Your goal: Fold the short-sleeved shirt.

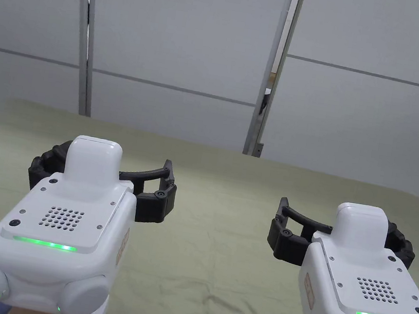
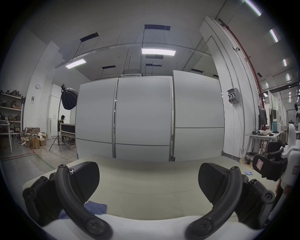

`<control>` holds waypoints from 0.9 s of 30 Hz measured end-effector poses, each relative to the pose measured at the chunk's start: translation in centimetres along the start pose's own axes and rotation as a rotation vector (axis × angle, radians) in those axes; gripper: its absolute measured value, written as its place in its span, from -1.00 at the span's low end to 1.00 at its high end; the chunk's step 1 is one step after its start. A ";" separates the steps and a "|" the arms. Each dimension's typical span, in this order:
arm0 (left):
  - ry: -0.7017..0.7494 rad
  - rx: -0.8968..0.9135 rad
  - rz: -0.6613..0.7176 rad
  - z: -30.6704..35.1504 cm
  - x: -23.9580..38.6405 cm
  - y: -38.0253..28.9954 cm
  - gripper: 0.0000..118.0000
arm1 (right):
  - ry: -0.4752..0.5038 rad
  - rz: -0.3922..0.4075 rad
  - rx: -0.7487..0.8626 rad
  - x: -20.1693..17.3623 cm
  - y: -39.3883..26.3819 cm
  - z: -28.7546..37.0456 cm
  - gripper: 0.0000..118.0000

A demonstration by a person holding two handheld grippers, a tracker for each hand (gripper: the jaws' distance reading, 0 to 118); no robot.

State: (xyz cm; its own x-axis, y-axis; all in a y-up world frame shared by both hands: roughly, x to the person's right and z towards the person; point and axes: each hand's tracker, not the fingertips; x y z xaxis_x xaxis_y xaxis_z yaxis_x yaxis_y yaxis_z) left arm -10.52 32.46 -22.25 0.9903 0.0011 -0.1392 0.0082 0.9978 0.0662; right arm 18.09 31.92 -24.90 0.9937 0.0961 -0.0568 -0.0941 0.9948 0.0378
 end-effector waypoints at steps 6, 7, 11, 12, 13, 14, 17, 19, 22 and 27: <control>-0.003 0.002 -0.001 0.0 0.1 0.0 1.00 | 0.002 -0.004 -0.002 0.1 -0.1 0.0 1.00; -0.003 0.002 -0.003 0.0 0.1 0.1 1.00 | 0.002 -0.004 -0.002 0.1 -0.1 0.0 1.00; -0.006 0.004 -0.002 0.1 0.2 0.1 1.00 | 0.006 -0.005 -0.001 0.2 -0.1 0.0 1.00; -0.007 0.006 -0.002 0.2 0.2 0.2 1.00 | 0.006 -0.007 -0.001 0.2 -0.1 0.0 1.00; -0.010 0.006 -0.002 0.2 0.3 0.2 1.00 | 0.008 -0.012 0.000 0.3 -0.1 0.0 1.00; -0.011 0.006 -0.002 0.2 0.3 0.2 1.00 | 0.012 -0.018 0.000 0.4 -0.1 0.1 1.00; -0.013 0.008 -0.008 0.3 0.4 0.3 1.00 | 0.011 -0.033 -0.004 0.6 -0.1 0.1 1.00; -0.014 0.007 -0.010 0.3 0.5 0.3 1.00 | 0.006 -0.034 -0.005 0.7 -0.1 0.1 1.00; -0.051 -0.009 0.007 0.5 0.3 0.4 1.00 | 0.019 -0.040 -0.022 1.0 -0.1 0.2 0.76; 0.039 0.019 -0.001 0.8 1.2 0.6 -1.00 | 0.049 -0.068 0.016 1.8 -0.5 1.0 -0.97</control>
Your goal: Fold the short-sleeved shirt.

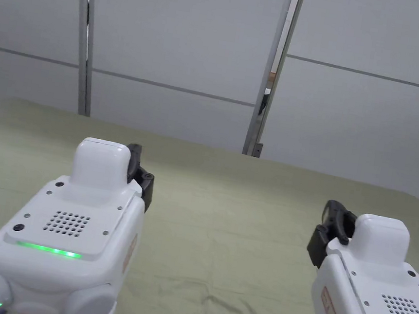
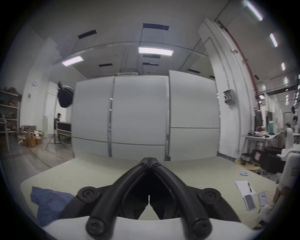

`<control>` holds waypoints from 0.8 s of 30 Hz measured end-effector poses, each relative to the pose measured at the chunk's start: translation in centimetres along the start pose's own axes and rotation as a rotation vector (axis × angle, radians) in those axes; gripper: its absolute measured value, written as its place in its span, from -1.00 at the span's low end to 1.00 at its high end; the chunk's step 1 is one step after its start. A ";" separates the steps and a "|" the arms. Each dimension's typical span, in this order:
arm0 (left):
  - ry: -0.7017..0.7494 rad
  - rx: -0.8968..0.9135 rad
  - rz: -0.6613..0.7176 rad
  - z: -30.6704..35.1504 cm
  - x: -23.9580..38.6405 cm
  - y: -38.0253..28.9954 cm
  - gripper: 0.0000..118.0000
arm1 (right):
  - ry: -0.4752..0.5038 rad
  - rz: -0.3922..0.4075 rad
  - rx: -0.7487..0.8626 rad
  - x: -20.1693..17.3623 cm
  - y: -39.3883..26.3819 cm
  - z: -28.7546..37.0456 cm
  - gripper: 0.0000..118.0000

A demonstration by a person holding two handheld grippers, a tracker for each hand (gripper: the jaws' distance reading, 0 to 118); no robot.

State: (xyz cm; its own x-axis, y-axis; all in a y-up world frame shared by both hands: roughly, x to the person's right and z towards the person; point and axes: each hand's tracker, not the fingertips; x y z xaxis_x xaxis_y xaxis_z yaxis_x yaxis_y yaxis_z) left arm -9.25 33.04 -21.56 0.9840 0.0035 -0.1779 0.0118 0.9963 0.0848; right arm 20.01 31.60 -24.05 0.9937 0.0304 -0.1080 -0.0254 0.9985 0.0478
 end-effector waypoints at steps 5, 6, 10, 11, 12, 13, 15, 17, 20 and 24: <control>-0.099 -0.024 -0.003 -0.3 0.4 0.5 -1.00 | 0.007 0.006 -0.015 0.4 -0.1 -0.7 -0.97; -0.080 -0.017 -0.010 -0.1 0.0 0.8 -1.00 | 0.024 0.021 -0.018 0.0 -0.1 -1.0 -0.97; 0.018 -0.031 0.031 0.5 -5.4 1.9 -1.00 | 0.175 0.036 -0.001 -5.0 0.4 -2.6 -0.97; 0.053 -0.040 0.043 0.8 -7.4 2.0 -1.00 | 0.220 0.032 0.000 -6.6 0.6 -2.8 -0.97; 0.114 -0.047 0.042 1.2 -9.7 1.9 -1.00 | 0.266 0.032 0.002 -8.5 0.5 -3.3 -0.97; 0.190 -0.057 0.033 1.7 -12.0 1.5 -1.00 | 0.311 0.035 0.003 -10.3 0.2 -3.7 -0.97; 0.298 -0.104 0.055 2.7 -16.3 0.6 -1.00 | 0.381 0.031 -0.005 -13.3 -0.3 -4.3 -0.97; 0.336 -0.179 0.114 2.9 -19.7 -0.9 -1.00 | 0.438 0.026 -0.036 -15.6 -1.3 -4.8 -0.97; 0.402 -0.246 0.144 2.2 -22.3 -4.1 -0.30 | 0.476 0.062 -0.086 -17.8 -3.1 -5.3 -0.97; 0.175 -0.399 0.224 -3.6 -22.2 -7.1 1.00 | 0.471 0.123 -0.146 -18.9 -5.9 -6.4 -0.97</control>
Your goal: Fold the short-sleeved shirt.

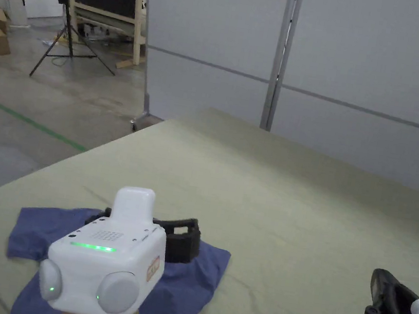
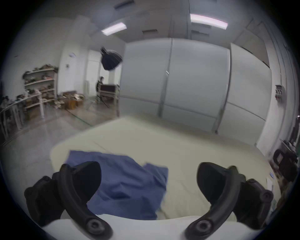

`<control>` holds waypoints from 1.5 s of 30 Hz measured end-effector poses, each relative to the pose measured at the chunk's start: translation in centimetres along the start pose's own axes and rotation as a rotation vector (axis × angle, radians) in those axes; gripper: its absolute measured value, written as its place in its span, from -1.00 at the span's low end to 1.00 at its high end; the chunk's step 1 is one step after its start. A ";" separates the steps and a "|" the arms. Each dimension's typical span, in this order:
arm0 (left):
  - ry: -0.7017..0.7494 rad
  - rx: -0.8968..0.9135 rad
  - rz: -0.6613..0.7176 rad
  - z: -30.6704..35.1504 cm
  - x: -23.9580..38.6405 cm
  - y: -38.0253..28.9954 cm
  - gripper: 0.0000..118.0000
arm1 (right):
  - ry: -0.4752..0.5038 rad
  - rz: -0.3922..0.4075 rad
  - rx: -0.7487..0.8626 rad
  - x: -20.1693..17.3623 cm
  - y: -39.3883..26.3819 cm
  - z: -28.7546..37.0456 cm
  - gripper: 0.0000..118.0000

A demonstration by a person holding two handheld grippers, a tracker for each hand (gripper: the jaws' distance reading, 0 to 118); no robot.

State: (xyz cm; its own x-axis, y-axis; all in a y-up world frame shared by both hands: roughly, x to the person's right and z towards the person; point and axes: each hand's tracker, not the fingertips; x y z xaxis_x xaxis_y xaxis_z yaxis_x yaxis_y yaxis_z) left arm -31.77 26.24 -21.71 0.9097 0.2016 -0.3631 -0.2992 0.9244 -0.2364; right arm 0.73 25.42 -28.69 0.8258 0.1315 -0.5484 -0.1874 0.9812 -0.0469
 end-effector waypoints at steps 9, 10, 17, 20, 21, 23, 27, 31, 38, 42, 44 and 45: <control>0.178 -0.740 -0.143 -19.0 -3.7 -14.4 0.96 | -0.057 -0.027 -0.204 1.7 -5.2 -6.7 -0.97; 0.216 -0.808 -0.139 -20.1 -4.7 -16.0 0.83 | -0.061 -0.039 -0.226 2.0 -5.7 -7.2 -0.97; 0.192 -0.614 0.068 -17.6 -7.4 -12.2 -0.86 | -0.085 -0.102 -0.272 3.3 -7.1 -8.1 -0.97; 0.124 -0.520 0.251 -15.8 -6.9 -10.6 -0.86 | -0.100 -0.142 -0.216 4.4 -6.1 -6.1 -0.97; 0.115 -0.461 0.195 -14.8 -5.9 -9.3 -0.86 | -0.109 -0.151 -0.197 4.9 -5.7 -5.2 -0.97; 0.071 -0.365 0.088 -13.4 -3.0 -6.1 -0.86 | -0.137 -0.163 -0.159 6.3 -4.7 -3.4 -0.97; -0.243 -0.243 0.091 -10.6 6.4 -0.8 -0.86 | -0.226 -0.222 -0.069 9.7 -2.7 0.9 -0.97; -0.575 -0.208 0.025 -8.2 20.0 -0.2 -0.86 | -0.349 -0.263 0.023 13.3 -1.3 6.8 -0.97; -0.878 -0.494 -0.219 -6.2 39.2 -13.0 -0.86 | -0.539 -0.244 0.038 18.6 -2.3 16.6 -0.97; -0.810 -0.714 -0.346 -7.2 43.9 -24.1 -0.86 | -0.581 -0.258 -0.020 20.3 -4.5 19.3 -0.97; -0.742 -0.812 -0.316 -8.3 44.1 -27.9 -0.74 | -0.584 -0.263 -0.050 20.5 -5.6 19.7 -0.97; -0.709 -0.867 -0.314 -8.8 43.9 -29.2 -0.37 | -0.580 -0.263 -0.062 20.5 -6.1 19.8 -0.97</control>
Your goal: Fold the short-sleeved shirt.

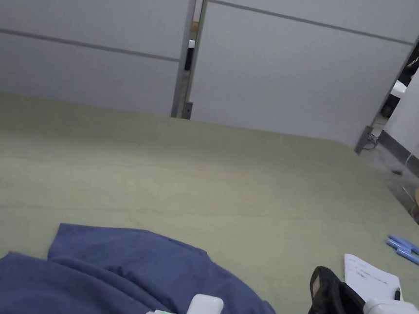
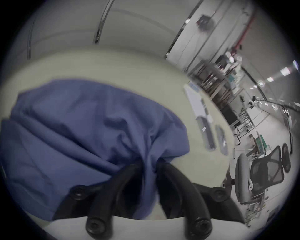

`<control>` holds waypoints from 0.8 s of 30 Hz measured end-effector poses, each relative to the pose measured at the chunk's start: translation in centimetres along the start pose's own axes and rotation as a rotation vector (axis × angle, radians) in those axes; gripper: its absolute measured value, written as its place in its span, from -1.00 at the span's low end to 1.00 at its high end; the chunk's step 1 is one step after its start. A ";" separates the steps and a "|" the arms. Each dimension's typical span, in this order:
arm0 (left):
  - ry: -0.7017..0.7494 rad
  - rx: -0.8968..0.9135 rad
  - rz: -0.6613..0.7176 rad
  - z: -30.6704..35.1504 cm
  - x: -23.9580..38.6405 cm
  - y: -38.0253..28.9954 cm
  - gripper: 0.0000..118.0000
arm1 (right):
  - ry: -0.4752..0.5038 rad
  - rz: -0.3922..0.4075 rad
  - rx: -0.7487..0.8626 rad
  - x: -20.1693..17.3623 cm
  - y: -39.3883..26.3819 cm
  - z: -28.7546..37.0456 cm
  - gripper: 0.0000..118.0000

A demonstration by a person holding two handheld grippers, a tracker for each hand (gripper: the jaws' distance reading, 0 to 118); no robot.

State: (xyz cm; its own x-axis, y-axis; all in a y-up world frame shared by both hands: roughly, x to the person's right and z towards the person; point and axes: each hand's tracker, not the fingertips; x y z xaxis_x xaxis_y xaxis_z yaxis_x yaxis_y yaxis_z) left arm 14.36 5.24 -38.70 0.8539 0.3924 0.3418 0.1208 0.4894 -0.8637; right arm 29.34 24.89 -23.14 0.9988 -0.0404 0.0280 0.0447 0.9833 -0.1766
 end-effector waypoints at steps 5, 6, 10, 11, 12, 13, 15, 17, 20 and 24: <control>-0.079 0.085 0.100 5.2 -3.0 -0.1 1.00 | 0.055 0.054 -0.042 -0.7 -1.0 -1.2 -0.97; -0.050 0.173 0.100 8.4 -3.9 0.7 1.00 | 0.070 0.065 -0.040 -1.2 -0.7 -1.6 -0.97; 0.178 0.607 0.042 23.1 -7.9 2.4 1.00 | 0.122 0.075 0.021 -2.9 0.8 -2.2 -0.97; 0.246 0.699 0.027 26.8 -8.7 2.2 1.00 | 0.133 0.071 0.037 -3.4 1.2 -2.3 -0.97; 0.340 0.800 0.005 30.7 -9.6 1.6 0.86 | 0.141 0.068 0.051 -3.9 1.5 -2.3 -0.97; 0.460 0.893 -0.010 34.2 -10.0 0.8 0.63 | 0.147 0.063 0.060 -4.3 1.7 -2.3 -0.97; 0.670 1.059 0.006 39.8 -10.8 -1.9 -0.29 | 0.160 0.049 0.076 -5.1 2.0 -2.3 -0.97; 0.773 1.162 0.061 43.4 -11.6 -4.5 -1.00 | 0.175 0.039 0.083 -5.5 2.1 -2.3 -0.97; 0.701 1.121 0.118 46.7 -12.6 -7.8 -1.00 | 0.184 0.039 0.080 -6.1 1.9 -2.4 -0.97; 0.629 0.982 0.198 44.6 -14.7 -8.3 -1.00 | 0.187 0.035 0.053 -6.4 1.5 -3.0 -0.97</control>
State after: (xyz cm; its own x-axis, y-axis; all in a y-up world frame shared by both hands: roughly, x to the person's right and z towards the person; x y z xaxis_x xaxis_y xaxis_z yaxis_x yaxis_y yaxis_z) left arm -21.81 30.14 -20.04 0.9461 0.2112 -0.2455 -0.2485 0.9595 -0.1326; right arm 23.12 26.12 -26.52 0.9863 -0.0338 -0.1616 0.0141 0.9925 -0.1217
